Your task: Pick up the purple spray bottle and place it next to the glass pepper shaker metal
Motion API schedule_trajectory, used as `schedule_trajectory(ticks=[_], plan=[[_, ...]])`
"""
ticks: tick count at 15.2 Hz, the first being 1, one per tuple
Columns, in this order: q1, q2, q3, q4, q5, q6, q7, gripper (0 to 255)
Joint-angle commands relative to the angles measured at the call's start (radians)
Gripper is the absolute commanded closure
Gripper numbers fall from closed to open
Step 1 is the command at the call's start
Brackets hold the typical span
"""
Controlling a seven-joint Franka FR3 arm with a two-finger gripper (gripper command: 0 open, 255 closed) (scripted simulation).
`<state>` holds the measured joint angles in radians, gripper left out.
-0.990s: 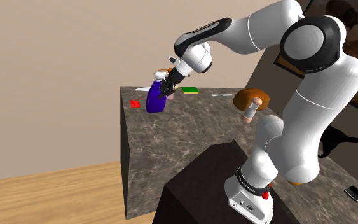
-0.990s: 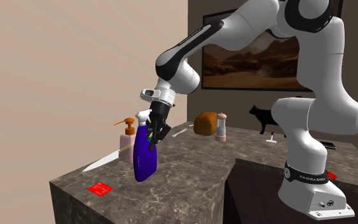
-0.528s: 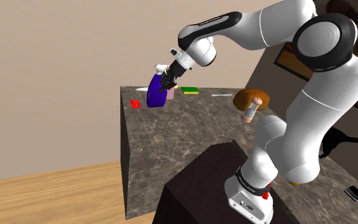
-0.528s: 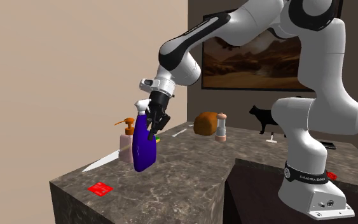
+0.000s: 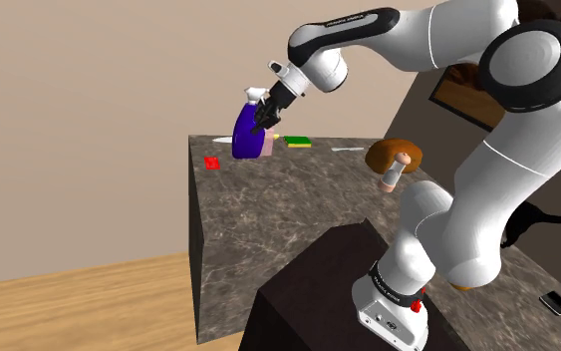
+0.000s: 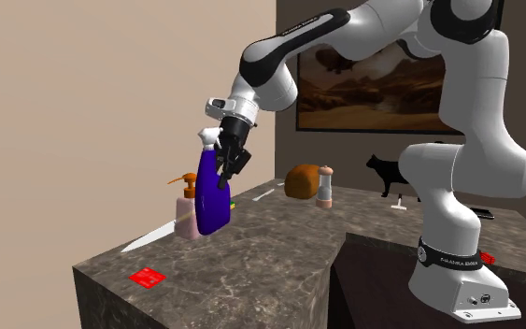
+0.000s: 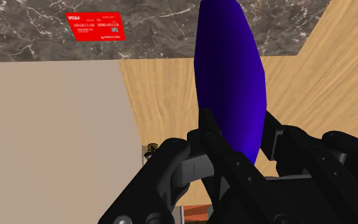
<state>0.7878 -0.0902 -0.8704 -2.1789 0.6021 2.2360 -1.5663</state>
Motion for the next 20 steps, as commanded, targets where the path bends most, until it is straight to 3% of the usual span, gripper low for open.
schedule_trajectory(ticks=[1,20], plan=[[-0.002,-0.012,0.004,0.017,-0.022,-0.016,0.025,255],[-0.025,-0.106,0.05,0.184,-0.171,-0.194,0.212,255]])
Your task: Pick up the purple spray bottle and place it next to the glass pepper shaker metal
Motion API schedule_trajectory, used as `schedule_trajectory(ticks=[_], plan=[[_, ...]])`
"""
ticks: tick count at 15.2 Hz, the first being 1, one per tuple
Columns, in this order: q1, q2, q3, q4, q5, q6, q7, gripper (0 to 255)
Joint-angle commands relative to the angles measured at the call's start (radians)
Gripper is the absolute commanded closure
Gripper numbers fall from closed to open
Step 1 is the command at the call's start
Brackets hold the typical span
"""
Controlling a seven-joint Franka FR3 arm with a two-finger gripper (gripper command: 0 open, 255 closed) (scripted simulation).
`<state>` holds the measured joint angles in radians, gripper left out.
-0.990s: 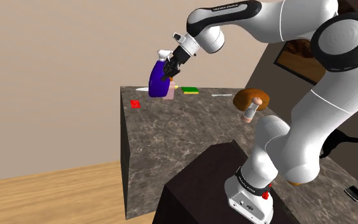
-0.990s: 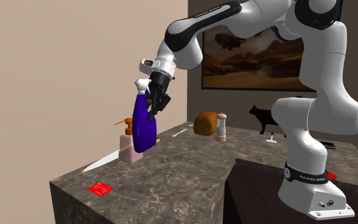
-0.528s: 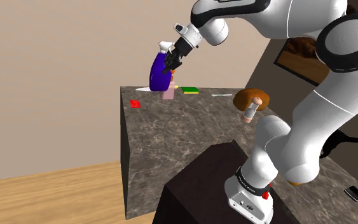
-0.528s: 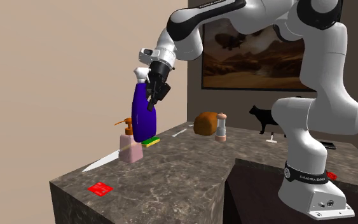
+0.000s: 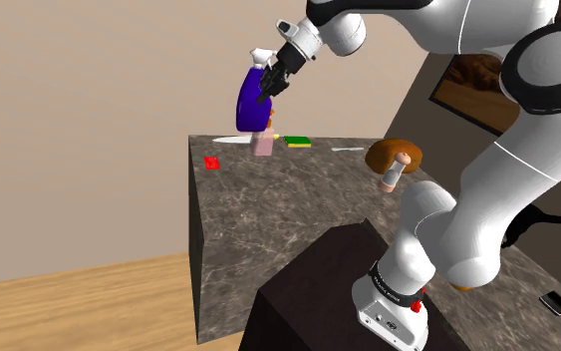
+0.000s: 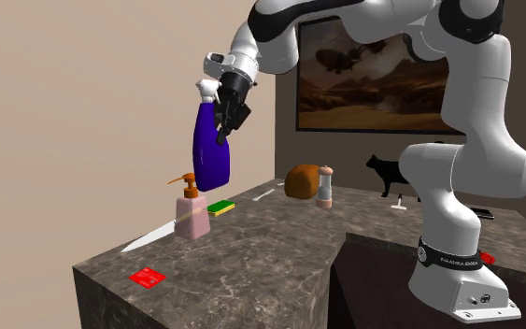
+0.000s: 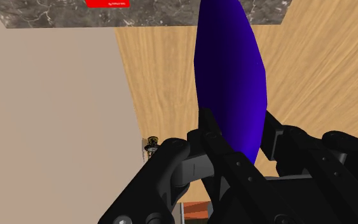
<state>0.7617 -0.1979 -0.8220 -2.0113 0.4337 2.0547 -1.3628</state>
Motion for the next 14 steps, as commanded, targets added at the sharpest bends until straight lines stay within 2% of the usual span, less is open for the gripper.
schedule_trajectory(ticks=[1,12,14], plan=[[0.0,0.0,0.003,0.027,-0.006,-0.024,0.016,255],[0.0,-0.001,0.009,0.167,-0.031,-0.15,0.084,255],[-0.011,-0.032,0.012,0.155,-0.054,-0.161,0.086,255]])
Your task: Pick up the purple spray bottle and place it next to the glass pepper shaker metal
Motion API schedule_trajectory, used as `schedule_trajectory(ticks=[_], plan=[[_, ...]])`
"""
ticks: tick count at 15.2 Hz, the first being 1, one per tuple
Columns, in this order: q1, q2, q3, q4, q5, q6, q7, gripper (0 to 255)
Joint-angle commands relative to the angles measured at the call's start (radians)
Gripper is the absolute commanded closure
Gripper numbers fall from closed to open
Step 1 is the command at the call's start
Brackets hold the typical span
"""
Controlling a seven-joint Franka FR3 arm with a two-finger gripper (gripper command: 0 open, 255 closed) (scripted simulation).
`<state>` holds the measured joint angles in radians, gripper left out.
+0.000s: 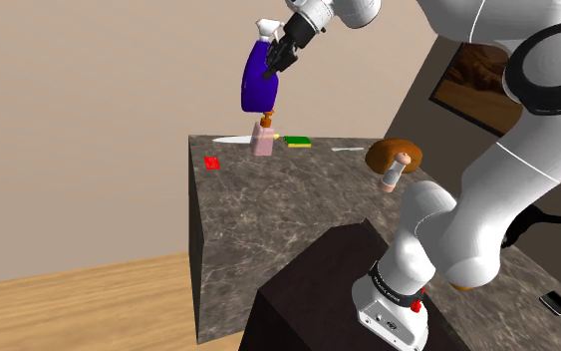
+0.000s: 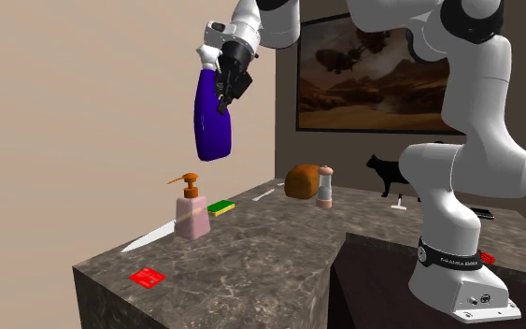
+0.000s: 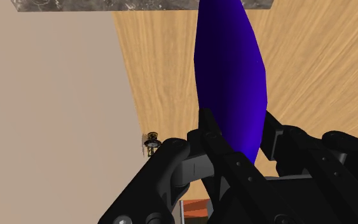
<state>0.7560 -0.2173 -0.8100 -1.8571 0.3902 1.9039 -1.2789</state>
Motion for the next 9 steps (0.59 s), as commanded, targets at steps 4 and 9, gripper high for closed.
schedule_trajectory(ticks=[4,9], plan=[[-0.061,-0.13,0.009,-0.072,-0.091,-0.035,-0.01,255],[-0.137,-0.25,0.006,-0.131,-0.17,-0.09,-0.04,255]])
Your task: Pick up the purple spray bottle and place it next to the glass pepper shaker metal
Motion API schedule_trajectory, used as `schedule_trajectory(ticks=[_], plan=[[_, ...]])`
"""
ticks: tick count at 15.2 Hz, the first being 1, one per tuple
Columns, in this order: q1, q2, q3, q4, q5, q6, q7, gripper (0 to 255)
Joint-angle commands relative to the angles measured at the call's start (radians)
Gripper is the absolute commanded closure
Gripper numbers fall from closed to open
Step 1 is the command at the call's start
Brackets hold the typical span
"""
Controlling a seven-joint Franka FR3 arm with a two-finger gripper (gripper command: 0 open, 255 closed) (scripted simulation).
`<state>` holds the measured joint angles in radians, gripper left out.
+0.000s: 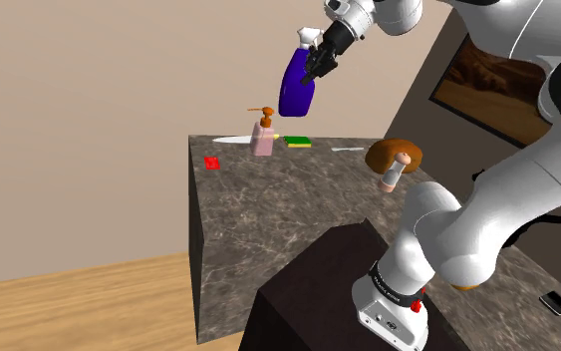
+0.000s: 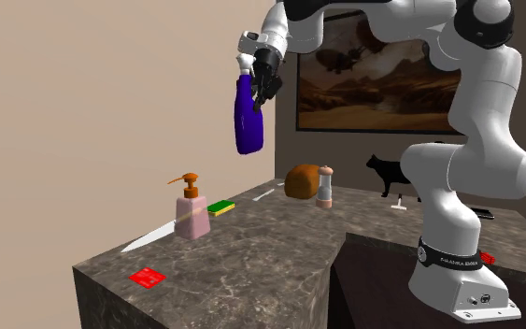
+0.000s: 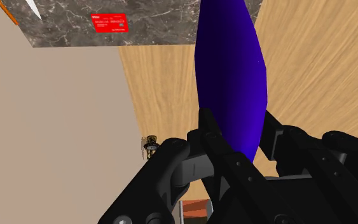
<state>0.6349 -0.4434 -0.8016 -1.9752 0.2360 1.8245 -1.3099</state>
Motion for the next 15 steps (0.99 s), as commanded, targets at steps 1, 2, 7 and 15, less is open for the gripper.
schedule_trajectory(ticks=[1,2,7,15], plan=[[-0.031,-0.044,-0.005,-0.021,-0.03,-0.024,-0.017,255],[-0.045,-0.064,-0.009,-0.027,-0.044,-0.038,-0.026,255],[-0.113,-0.148,-0.038,-0.041,-0.106,-0.117,-0.078,255],[-0.191,-0.233,-0.123,0.003,-0.192,-0.261,-0.185,255]])
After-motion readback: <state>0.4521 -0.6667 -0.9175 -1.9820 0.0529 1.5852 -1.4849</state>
